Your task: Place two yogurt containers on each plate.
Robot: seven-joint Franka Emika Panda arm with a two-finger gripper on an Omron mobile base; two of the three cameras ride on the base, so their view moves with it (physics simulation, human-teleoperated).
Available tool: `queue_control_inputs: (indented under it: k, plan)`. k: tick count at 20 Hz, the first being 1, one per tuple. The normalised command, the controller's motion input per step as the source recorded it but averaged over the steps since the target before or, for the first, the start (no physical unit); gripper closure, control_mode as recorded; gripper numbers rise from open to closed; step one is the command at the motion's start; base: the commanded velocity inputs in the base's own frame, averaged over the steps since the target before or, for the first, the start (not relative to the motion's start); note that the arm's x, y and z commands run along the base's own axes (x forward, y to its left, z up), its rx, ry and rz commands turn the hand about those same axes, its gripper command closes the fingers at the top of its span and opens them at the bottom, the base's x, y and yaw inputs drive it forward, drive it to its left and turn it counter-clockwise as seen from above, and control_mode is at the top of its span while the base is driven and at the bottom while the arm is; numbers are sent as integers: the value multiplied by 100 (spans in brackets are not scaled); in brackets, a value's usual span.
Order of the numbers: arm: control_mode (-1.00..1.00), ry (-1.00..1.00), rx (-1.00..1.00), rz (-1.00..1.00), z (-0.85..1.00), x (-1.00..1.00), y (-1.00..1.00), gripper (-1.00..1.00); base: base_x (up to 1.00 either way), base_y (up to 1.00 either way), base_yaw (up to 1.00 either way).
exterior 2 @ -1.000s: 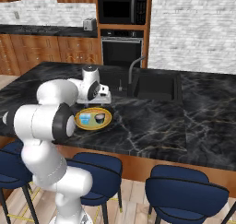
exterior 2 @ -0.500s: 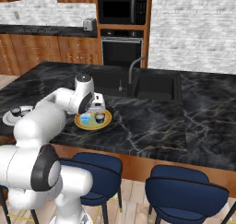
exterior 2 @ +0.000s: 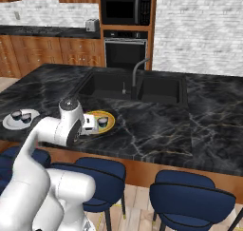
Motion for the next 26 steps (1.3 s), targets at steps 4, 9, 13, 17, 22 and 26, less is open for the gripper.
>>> queue_control_inputs:
  k: [4, 9, 13, 17, 22, 26]
  plan:
    - [-100, -10, 0, -21, 3, -100, -10, -100, 0, 0, 0]
    - [-100, -1, 0, -21, 37, -89, -31, -100, 0, 0, 0]
    - [-100, -16, 0, -3, 45, -94, -20, -100, 0, 0, 0]
    - [-100, -54, 0, 12, 25, -100, -24, -100, 0, 0, 0]
    - [-100, -71, -5, 26, 10, -86, -3, -100, 0, 0, 0]
    - [-100, -60, -2, 10, 0, -81, 54, -100, 0, 0, 0]
